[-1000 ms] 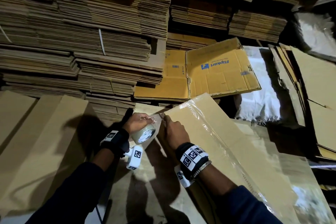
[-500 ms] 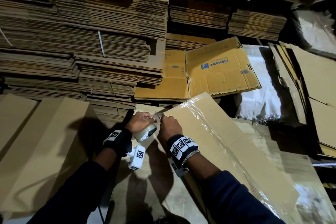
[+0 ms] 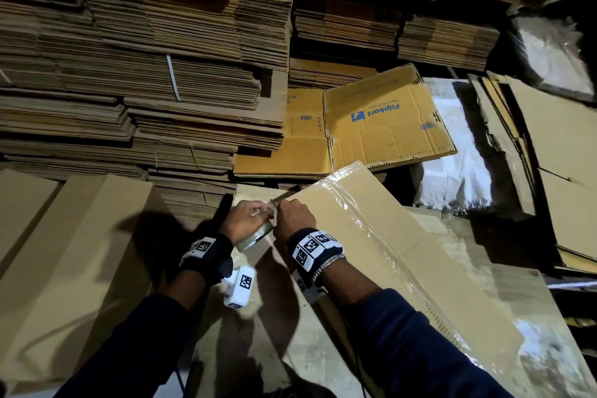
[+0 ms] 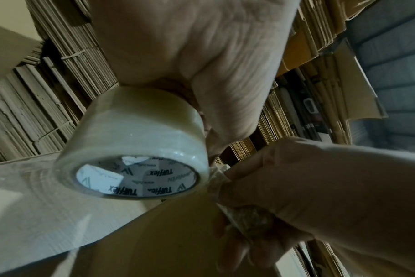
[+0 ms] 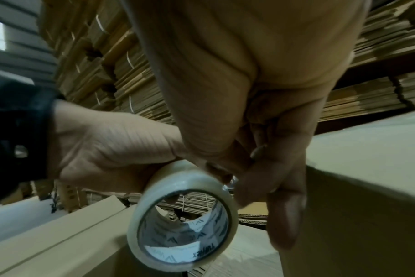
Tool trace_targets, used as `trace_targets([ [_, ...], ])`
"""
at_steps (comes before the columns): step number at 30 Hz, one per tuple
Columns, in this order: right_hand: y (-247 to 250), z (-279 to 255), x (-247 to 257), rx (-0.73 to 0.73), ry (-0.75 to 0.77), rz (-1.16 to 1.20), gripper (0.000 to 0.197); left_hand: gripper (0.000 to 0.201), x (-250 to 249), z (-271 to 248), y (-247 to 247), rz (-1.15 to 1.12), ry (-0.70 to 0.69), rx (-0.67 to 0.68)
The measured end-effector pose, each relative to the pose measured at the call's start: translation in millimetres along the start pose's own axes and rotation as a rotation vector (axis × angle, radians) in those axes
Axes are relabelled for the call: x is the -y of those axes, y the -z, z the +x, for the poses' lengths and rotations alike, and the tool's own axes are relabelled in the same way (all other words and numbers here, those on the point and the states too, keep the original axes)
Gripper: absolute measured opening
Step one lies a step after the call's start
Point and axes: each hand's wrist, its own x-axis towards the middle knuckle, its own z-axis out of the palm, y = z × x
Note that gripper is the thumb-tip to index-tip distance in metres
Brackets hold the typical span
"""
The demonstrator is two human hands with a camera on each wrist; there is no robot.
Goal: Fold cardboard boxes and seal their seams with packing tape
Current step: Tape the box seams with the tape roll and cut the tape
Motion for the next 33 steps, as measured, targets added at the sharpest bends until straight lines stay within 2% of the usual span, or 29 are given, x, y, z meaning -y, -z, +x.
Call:
trace_targets([
  [2,0,5,0,0.001,-0.004,0.009,0.027,0.035,-1,0,-1,0.025,-0.028,-0.009],
  [3,1,7,-2,0.006,-0.005,0.020,0.029,0.036,-1,0,-1,0.010,-0.030,-0.004],
  [7,0,6,-16,0.124,-0.019,0.042,0.047,0.012,-1,3,8,-0.001,-0.021,-0.031],
  [9,-5,-1,-24,0.188,-0.029,0.062,0.049,0.015,6,5,14,-0.023,0.008,-0.087],
  [10,-6,-5,-26,0.198,-0.029,0.066,0.044,0.021,13,7,15,-0.018,0.025,-0.097],
  [12,-1,-11,-28,0.164,-0.024,0.096,0.033,0.030,26,8,17,-0.020,0.051,-0.100],
  [13,5,-12,-28,0.118,-0.033,0.127,0.035,0.033,32,8,16,-0.037,0.053,-0.106],
  [17,25,5,-34,-0.167,-0.096,0.189,0.043,0.028,31,-1,9,-0.128,0.071,-0.147],
  [20,21,23,-38,-0.263,-0.148,0.116,0.063,0.018,23,-11,2,-0.205,0.082,-0.145],
  [22,16,32,-38,-0.244,-0.189,0.008,0.077,0.008,20,-15,-1,-0.251,0.072,-0.143],
  [24,13,38,-36,-0.218,-0.214,-0.077,0.081,0.005,22,-16,-2,-0.259,0.076,-0.145],
  [28,9,47,-29,-0.161,-0.230,-0.109,0.072,0.003,21,-21,1,-0.273,0.072,-0.163],
  [31,7,51,-29,-0.127,-0.227,-0.114,0.069,0.015,16,-23,3,-0.262,0.082,-0.172],
  [33,6,53,-31,-0.102,-0.215,-0.118,0.070,0.014,9,-27,4,-0.285,0.079,-0.164],
])
